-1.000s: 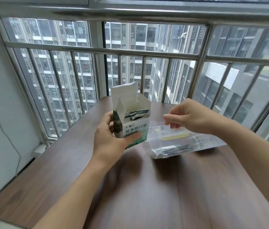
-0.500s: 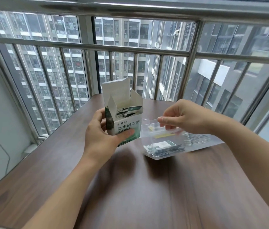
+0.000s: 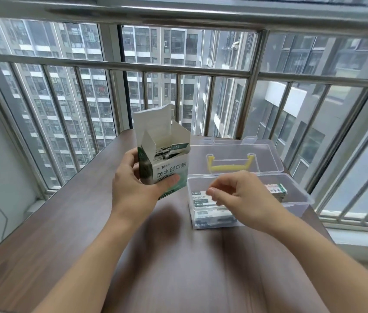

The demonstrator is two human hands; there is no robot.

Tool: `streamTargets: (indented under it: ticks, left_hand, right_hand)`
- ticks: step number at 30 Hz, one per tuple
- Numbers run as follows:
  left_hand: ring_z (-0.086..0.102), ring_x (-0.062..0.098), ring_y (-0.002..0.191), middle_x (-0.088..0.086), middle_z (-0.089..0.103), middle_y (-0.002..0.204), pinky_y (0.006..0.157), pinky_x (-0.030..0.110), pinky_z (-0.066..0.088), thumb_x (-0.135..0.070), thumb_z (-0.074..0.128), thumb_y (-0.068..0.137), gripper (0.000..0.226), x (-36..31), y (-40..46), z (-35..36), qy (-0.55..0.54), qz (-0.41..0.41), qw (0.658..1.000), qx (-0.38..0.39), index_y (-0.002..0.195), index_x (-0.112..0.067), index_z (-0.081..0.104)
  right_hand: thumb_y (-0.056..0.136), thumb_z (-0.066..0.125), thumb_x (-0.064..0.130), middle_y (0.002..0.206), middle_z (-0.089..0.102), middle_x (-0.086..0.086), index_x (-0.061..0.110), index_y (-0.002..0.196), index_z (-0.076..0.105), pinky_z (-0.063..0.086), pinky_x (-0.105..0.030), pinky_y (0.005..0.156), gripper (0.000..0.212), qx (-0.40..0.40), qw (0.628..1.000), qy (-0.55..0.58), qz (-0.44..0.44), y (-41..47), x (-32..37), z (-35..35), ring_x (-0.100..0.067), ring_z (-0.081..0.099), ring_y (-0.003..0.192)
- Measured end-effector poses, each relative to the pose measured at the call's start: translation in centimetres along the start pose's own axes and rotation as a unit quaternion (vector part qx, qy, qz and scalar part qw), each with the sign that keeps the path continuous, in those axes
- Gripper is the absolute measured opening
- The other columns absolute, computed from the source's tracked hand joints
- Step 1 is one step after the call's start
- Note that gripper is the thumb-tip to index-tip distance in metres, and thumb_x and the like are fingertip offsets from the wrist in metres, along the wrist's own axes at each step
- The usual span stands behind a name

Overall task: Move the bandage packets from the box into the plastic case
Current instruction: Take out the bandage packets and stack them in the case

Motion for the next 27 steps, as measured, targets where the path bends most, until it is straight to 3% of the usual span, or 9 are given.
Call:
streamTargets:
  ticks: [5,9,13,18,22,27]
  left_hand:
    - [0.072,0.015,0.096,-0.006,0.075,0.102,0.086,0.045,0.060,-0.016,0.098,0.054,0.071,0.8,-0.1,-0.2,-0.008,-0.023,1.000,-0.015,0.114,-0.024,0.061]
    - [0.072,0.014,0.093,-0.007,0.075,0.098,0.084,0.044,0.060,-0.015,0.098,0.052,0.070,1.1,-0.2,-0.4,-0.006,-0.029,0.999,-0.016,0.110,-0.027,0.061]
    - [0.072,0.014,0.093,-0.005,0.075,0.098,0.084,0.044,0.060,-0.016,0.099,0.051,0.071,1.5,0.0,-0.6,-0.005,-0.031,0.999,-0.017,0.110,-0.029,0.061]
    - [0.073,0.015,0.092,-0.004,0.075,0.098,0.083,0.043,0.061,-0.014,0.099,0.051,0.070,1.7,0.0,-0.7,-0.004,-0.030,0.999,-0.012,0.108,-0.031,0.061]
    - [0.072,0.013,0.091,-0.006,0.075,0.097,0.083,0.044,0.060,-0.014,0.099,0.050,0.072,1.7,0.1,-0.8,0.005,-0.029,1.000,-0.003,0.110,-0.030,0.061]
    - [0.072,0.012,0.093,-0.009,0.075,0.100,0.084,0.044,0.060,-0.011,0.098,0.051,0.075,1.3,0.0,-0.9,0.019,-0.025,0.999,0.023,0.115,-0.024,0.062]
  right_hand:
    - [0.092,0.070,0.018,0.065,0.070,0.004,0.018,0.077,0.075,0.057,-0.034,0.069,0.017,-0.046,0.999,-0.002,0.005,0.6,0.3,-0.5,-0.015,0.067,0.064]
    - [0.093,0.070,0.022,0.060,0.065,0.014,0.025,0.075,0.073,0.045,-0.017,0.061,0.018,-0.057,0.996,-0.065,0.010,1.6,0.3,-2.0,-0.001,0.059,0.057]
    - [0.092,0.070,0.027,0.064,0.067,0.014,0.023,0.079,0.076,0.044,-0.015,0.061,0.015,-0.068,0.993,-0.099,0.015,2.6,1.0,-3.4,-0.001,0.061,0.062]
    - [0.094,0.069,0.025,0.066,0.069,0.009,0.020,0.083,0.077,0.049,-0.022,0.066,0.015,-0.028,0.990,-0.138,0.025,4.0,1.5,-3.6,-0.003,0.063,0.064]
    - [0.094,0.068,0.024,0.073,0.072,0.007,0.017,0.084,0.077,0.048,-0.014,0.064,0.016,-0.021,0.988,-0.152,0.020,4.8,1.6,-3.6,-0.005,0.065,0.069]
    - [0.094,0.068,0.026,0.078,0.071,0.005,0.015,0.087,0.077,0.049,-0.021,0.068,0.015,-0.008,0.989,-0.149,0.017,6.7,2.1,-3.5,-0.010,0.067,0.076]
Point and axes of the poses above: each hand's wrist, its own y-axis towards the middle knuckle, its own z-axis out of the palm, x = y × z, the point moved 3 cm from there along y, towards the middle knuckle
